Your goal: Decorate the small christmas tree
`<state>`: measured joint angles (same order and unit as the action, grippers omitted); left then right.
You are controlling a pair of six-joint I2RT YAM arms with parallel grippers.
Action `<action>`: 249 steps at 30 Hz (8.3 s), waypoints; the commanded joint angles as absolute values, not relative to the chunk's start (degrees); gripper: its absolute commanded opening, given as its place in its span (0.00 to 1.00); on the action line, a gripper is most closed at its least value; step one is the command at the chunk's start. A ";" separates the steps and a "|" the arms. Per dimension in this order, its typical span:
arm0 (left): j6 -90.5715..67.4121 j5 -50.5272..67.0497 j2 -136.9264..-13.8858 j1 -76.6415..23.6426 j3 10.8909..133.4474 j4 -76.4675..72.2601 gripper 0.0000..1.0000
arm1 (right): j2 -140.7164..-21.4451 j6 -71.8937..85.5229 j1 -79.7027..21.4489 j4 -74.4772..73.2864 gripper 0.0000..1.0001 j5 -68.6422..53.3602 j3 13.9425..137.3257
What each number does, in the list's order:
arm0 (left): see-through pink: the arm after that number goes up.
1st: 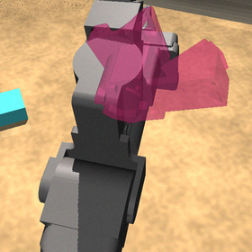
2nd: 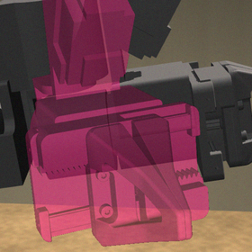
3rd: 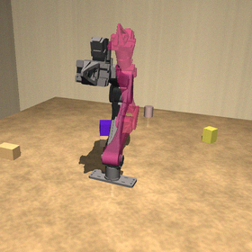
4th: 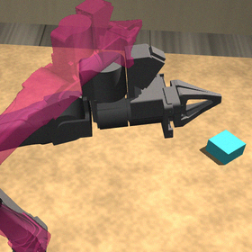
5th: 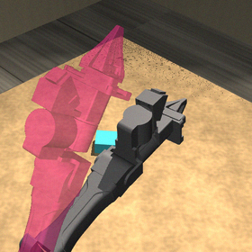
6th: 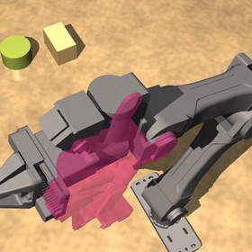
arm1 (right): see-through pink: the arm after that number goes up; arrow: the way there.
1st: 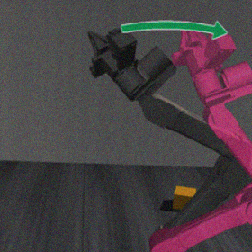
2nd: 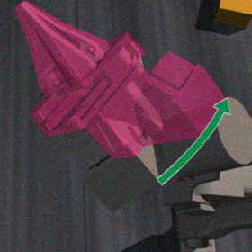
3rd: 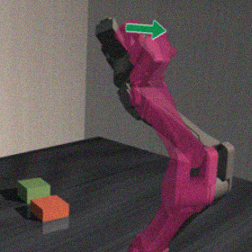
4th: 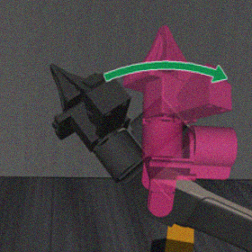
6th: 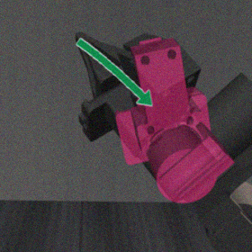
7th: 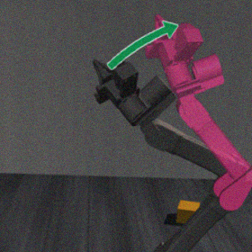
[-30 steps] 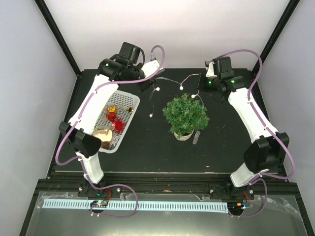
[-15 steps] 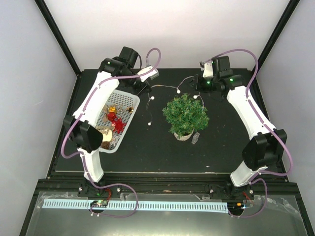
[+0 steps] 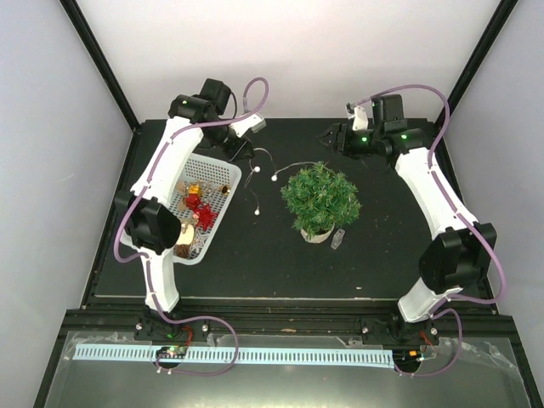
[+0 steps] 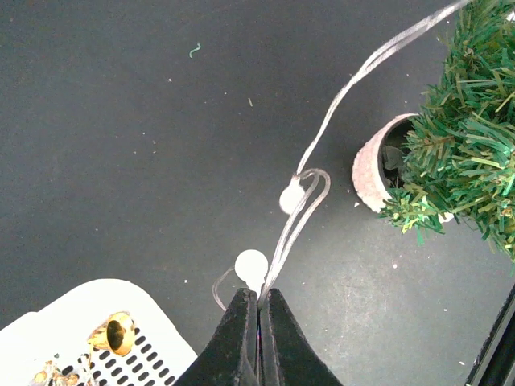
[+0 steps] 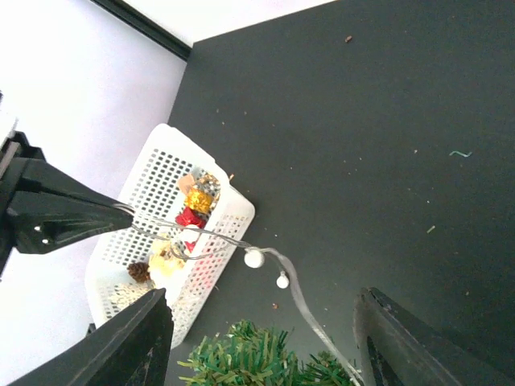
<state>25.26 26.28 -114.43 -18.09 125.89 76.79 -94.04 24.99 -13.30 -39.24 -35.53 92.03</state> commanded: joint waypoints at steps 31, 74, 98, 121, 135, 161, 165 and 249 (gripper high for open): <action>35.22 30.02 -94.03 -19.49 112.00 88.94 0.02 | -78.64 25.23 -10.19 -43.35 0.63 -28.02 91.63; 30.06 42.82 -105.30 -46.32 131.05 89.13 0.01 | -40.27 28.58 -47.16 -50.78 0.49 -3.42 60.98; 28.60 49.61 -107.17 -46.41 131.38 89.16 0.02 | -42.67 46.75 -77.84 -18.10 0.59 33.93 29.13; 28.51 53.43 -105.40 -47.64 129.35 89.20 0.02 | -52.26 47.90 -78.30 -3.84 0.05 37.12 24.28; 27.98 49.33 -108.39 -47.01 131.79 88.92 0.02 | -30.90 50.02 -78.30 -33.45 0.01 38.05 31.67; 28.40 43.36 -109.73 -42.89 128.35 88.82 0.19 | -41.86 73.03 -78.27 -86.67 0.01 48.99 72.81; 28.71 41.30 -109.36 -42.91 128.09 88.97 0.21 | -42.50 73.25 -77.08 -86.93 0.01 49.96 75.69; 24.31 25.53 -92.98 -37.92 106.02 66.72 0.29 | -107.24 33.95 -11.85 -74.18 0.01 5.57 127.22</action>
<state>25.69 26.06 -93.49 -38.04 104.01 68.73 -111.00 36.01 -11.53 -77.03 9.30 125.78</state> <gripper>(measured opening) 0.283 0.015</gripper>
